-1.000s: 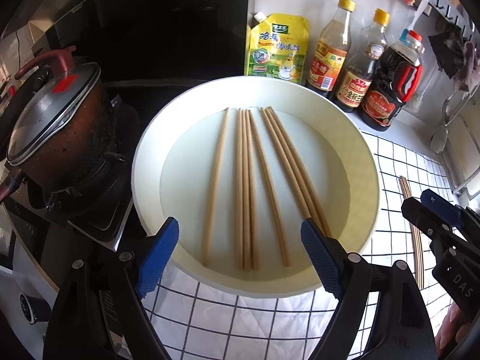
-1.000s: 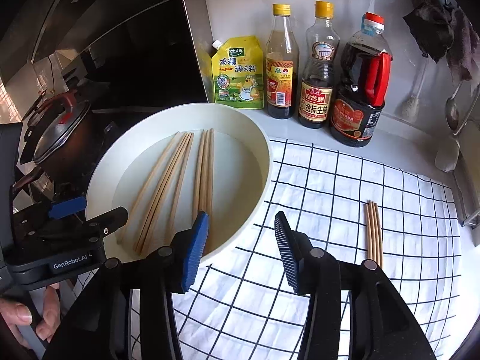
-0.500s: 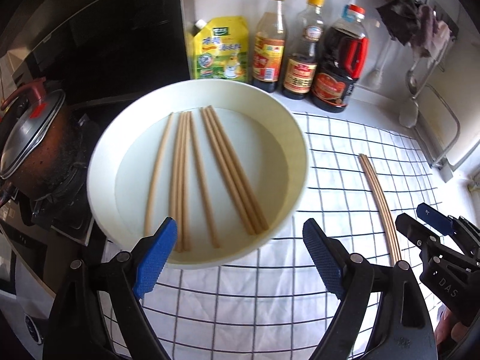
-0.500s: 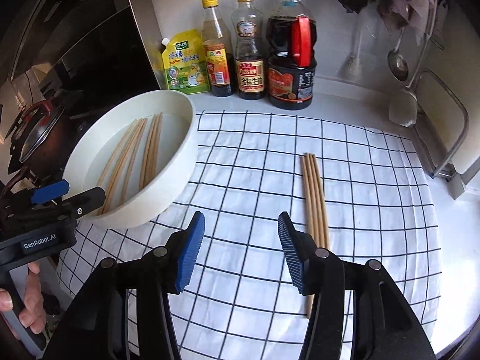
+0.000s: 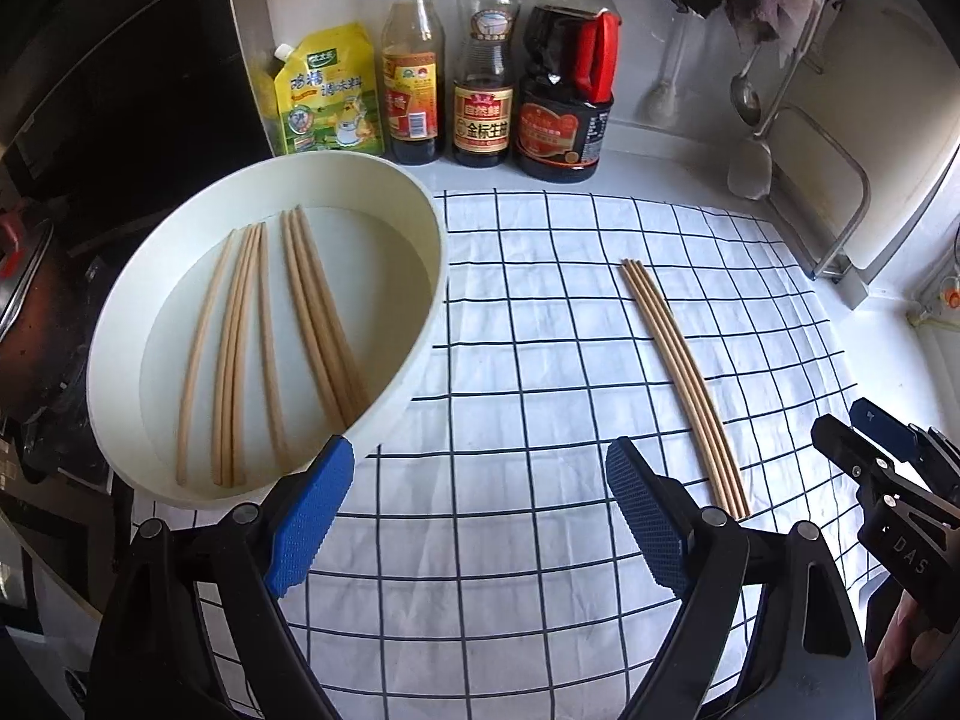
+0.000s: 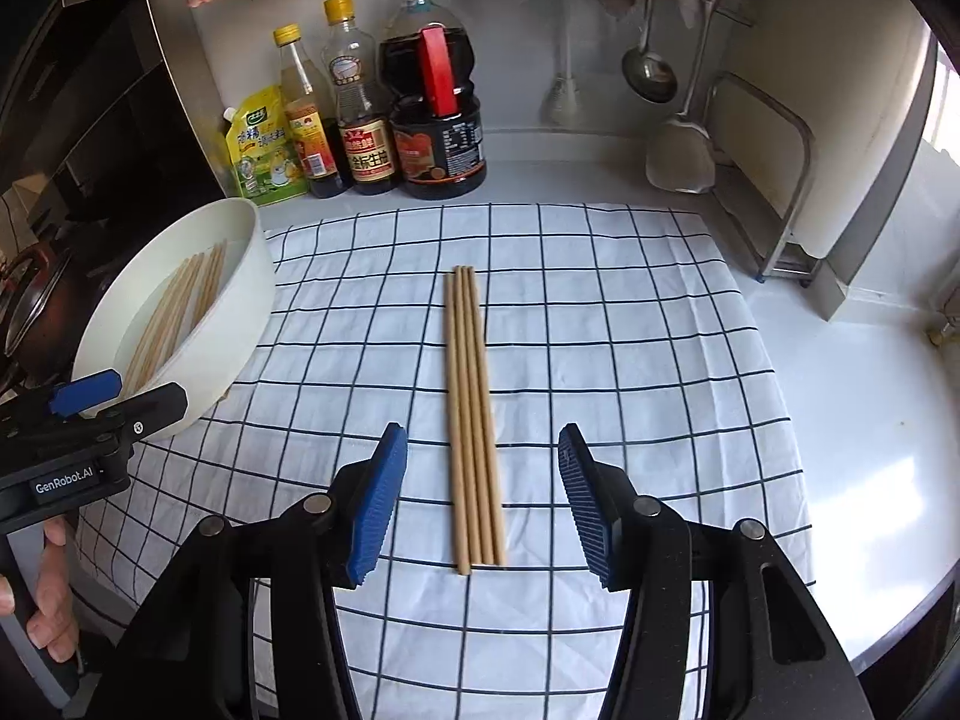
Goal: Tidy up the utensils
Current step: 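Move both open tools back over the chopstick bundle on the cloth, then lower both open tools onto the bundle and separate single chopsticks from it, then close the right tool on one chopstick while the left tool grasps another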
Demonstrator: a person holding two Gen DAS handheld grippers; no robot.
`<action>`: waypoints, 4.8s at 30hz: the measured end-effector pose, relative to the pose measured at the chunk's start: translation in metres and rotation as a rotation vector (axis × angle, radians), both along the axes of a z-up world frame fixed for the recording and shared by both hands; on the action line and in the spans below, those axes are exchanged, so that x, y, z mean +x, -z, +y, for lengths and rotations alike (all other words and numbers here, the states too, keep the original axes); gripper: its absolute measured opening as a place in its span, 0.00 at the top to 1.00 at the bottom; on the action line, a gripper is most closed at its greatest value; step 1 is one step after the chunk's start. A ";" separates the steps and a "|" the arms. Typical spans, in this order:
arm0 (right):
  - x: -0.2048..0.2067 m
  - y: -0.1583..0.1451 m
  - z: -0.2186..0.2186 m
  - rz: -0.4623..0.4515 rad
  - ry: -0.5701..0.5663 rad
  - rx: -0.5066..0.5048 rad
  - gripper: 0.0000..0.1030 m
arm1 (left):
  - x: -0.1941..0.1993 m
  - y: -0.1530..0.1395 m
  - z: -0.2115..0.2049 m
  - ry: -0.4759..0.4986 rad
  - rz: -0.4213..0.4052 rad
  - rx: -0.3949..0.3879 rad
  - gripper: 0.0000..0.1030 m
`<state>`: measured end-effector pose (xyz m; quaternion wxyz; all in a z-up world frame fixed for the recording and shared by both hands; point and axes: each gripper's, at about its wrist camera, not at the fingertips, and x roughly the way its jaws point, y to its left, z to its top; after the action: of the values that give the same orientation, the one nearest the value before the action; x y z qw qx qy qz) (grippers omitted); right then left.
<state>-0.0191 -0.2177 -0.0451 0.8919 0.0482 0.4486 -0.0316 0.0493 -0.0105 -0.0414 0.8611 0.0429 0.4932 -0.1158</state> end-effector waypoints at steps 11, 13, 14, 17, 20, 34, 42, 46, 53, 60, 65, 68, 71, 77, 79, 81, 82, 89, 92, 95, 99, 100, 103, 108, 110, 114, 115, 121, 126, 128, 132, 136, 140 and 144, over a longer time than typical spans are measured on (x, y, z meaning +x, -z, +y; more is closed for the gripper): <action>-0.005 0.025 -0.037 0.025 0.040 -0.010 0.51 | -0.004 0.027 -0.046 0.054 0.031 0.011 0.18; -0.002 0.030 -0.041 0.026 0.042 -0.011 0.51 | -0.003 0.035 -0.052 0.057 0.046 0.017 0.18; -0.001 0.033 -0.043 0.027 0.042 -0.009 0.51 | -0.002 0.038 -0.055 0.058 0.052 0.020 0.18; 0.005 0.041 -0.046 0.029 0.040 -0.006 0.51 | -0.001 0.047 -0.062 0.059 0.064 0.029 0.18; 0.011 0.048 -0.047 0.032 0.031 -0.002 0.51 | 0.002 0.054 -0.066 0.053 0.075 0.031 0.18; 0.040 0.074 -0.043 0.055 -0.016 0.005 0.51 | 0.005 0.072 -0.067 0.011 0.114 0.026 0.18; 0.047 0.084 -0.030 0.079 -0.072 0.013 0.51 | 0.004 0.080 -0.066 -0.010 0.135 0.018 0.18; 0.051 0.089 -0.025 0.103 -0.093 0.007 0.51 | 0.003 0.080 -0.065 -0.014 0.127 0.022 0.18; 0.051 0.091 -0.021 0.117 -0.113 0.001 0.48 | 0.005 0.079 -0.067 -0.019 0.125 0.014 0.18; 0.053 0.091 -0.020 0.112 -0.128 -0.031 0.48 | 0.010 0.078 -0.071 -0.017 0.118 0.007 0.18; 0.057 0.094 -0.018 0.122 -0.145 -0.064 0.48 | 0.012 0.076 -0.076 -0.012 0.107 0.009 0.18; 0.056 0.095 -0.022 0.113 -0.141 -0.069 0.48 | 0.013 0.076 -0.077 -0.011 0.106 0.006 0.18; 0.055 0.095 -0.028 0.108 -0.135 -0.074 0.48 | 0.014 0.076 -0.081 -0.011 0.107 0.005 0.18; 0.055 0.095 -0.042 0.099 -0.122 -0.079 0.48 | 0.016 0.079 -0.091 0.003 0.113 -0.004 0.18; 0.056 0.095 -0.048 0.097 -0.110 -0.080 0.48 | 0.016 0.079 -0.095 0.010 0.111 -0.011 0.18; 0.057 0.095 -0.054 0.094 -0.096 -0.081 0.48 | 0.016 0.080 -0.099 0.018 0.112 -0.010 0.18; 0.058 0.094 -0.057 0.094 -0.089 -0.082 0.48 | 0.017 0.081 -0.100 0.020 0.114 -0.011 0.18; 0.058 0.092 -0.065 0.099 -0.094 -0.082 0.48 | 0.015 0.086 -0.112 0.038 0.120 -0.019 0.18; 0.056 0.092 -0.069 0.097 -0.084 -0.067 0.48 | 0.014 0.091 -0.116 0.044 0.139 -0.027 0.18; 0.055 0.093 -0.072 0.097 -0.087 -0.068 0.48 | 0.014 0.094 -0.121 0.047 0.157 -0.028 0.18; 0.054 0.093 -0.074 0.095 -0.085 -0.067 0.48 | 0.013 0.099 -0.123 0.040 0.163 -0.010 0.18; 0.053 0.093 -0.074 0.094 -0.083 -0.066 0.48 | 0.013 0.100 -0.123 0.039 0.165 -0.002 0.18; 0.053 0.093 -0.075 0.093 -0.080 -0.063 0.48 | 0.013 0.101 -0.122 0.027 0.170 0.008 0.16; 0.054 0.093 -0.075 0.092 -0.079 -0.063 0.48 | 0.010 0.103 -0.123 0.010 0.166 0.041 0.13; 0.053 0.093 -0.075 0.092 -0.078 -0.063 0.48 | 0.012 0.104 -0.121 0.006 0.166 0.045 0.12; 0.054 0.094 -0.074 0.092 -0.082 -0.068 0.48 | 0.021 0.106 -0.113 -0.027 0.159 0.066 0.13; 0.055 0.094 -0.074 0.091 -0.084 -0.070 0.48 | 0.023 0.106 -0.111 -0.034 0.155 0.065 0.13; 0.063 0.094 -0.067 0.089 -0.112 -0.086 0.48 | 0.033 0.105 -0.106 -0.064 0.141 0.070 0.13; 0.072 0.094 -0.062 0.085 -0.139 -0.099 0.48 | 0.042 0.105 -0.108 -0.074 0.127 0.077 0.12; 0.075 0.094 -0.061 0.081 -0.143 -0.101 0.48 | 0.048 0.105 -0.109 -0.076 0.127 0.073 0.11; 0.082 0.095 -0.058 0.069 -0.159 -0.101 0.48 | 0.058 0.108 -0.112 -0.085 0.124 0.070 0.07; 0.085 0.095 -0.056 0.060 -0.174 -0.100 0.48 | 0.065 0.108 -0.116 -0.096 0.116 0.069 0.07; 0.088 0.095 -0.053 0.053 -0.195 -0.092 0.49 | 0.071 0.106 -0.116 -0.094 0.091 0.048 0.23; 0.091 0.094 -0.045 0.046 -0.244 -0.096 0.62 | 0.071 0.102 -0.114 -0.097 0.073 0.046 0.40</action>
<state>0.0724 -0.2622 -0.1390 0.8798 -0.0505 0.4696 0.0546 0.1207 -0.1249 -0.1434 0.8458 0.0346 0.5284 -0.0641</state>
